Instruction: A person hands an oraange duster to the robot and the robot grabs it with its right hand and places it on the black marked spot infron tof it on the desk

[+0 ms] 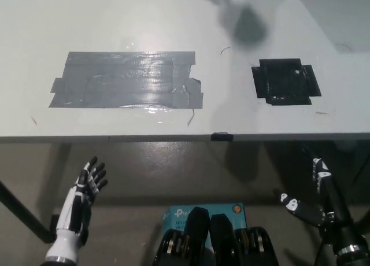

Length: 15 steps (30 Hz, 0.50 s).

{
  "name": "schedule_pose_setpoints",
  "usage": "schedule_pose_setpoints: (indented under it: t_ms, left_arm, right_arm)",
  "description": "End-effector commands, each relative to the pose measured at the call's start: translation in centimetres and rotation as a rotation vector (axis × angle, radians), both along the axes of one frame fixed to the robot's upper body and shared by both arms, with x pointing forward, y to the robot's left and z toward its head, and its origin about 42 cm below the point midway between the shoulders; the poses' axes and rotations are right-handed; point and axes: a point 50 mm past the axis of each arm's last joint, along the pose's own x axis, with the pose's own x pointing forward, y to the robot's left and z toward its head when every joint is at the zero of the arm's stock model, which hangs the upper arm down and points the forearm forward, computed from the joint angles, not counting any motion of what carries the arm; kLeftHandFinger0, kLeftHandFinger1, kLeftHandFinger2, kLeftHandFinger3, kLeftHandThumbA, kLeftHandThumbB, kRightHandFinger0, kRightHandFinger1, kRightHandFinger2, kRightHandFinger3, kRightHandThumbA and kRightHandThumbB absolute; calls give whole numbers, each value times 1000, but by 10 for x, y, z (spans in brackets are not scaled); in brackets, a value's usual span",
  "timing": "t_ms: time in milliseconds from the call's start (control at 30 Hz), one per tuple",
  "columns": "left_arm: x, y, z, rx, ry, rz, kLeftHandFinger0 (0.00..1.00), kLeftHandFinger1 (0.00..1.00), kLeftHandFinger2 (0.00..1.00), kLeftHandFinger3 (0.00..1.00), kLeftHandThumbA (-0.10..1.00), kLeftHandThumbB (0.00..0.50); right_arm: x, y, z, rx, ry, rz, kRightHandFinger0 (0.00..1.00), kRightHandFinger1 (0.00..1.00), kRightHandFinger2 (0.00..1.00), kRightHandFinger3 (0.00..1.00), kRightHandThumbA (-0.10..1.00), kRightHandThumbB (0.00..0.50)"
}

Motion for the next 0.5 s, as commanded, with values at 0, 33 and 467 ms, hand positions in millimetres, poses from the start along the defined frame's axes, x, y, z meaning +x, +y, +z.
schedule_pose_setpoints:
  t_ms: [0, 33, 467]
  left_arm:
    - [1, -4, 9, 22, -57, -42, 1000, 1000, 1000, 1000, 960, 112]
    - [0, -6, 8, 28, -49, -50, 1000, 1000, 1000, 1000, 967, 121]
    - [-8, -20, 2, 57, -36, -98, 1000, 1000, 1000, 1000, 930, 165]
  right_arm:
    - [-4, -3, 37, -14, -169, -41, 1000, 1000, 1000, 1000, 787, 44]
    - [-2, -3, 57, -33, -214, -52, 1000, 1000, 1000, 1000, 772, 36]
    - [29, -2, 179, -143, -409, -197, 1000, 1000, 1000, 1000, 1000, 179]
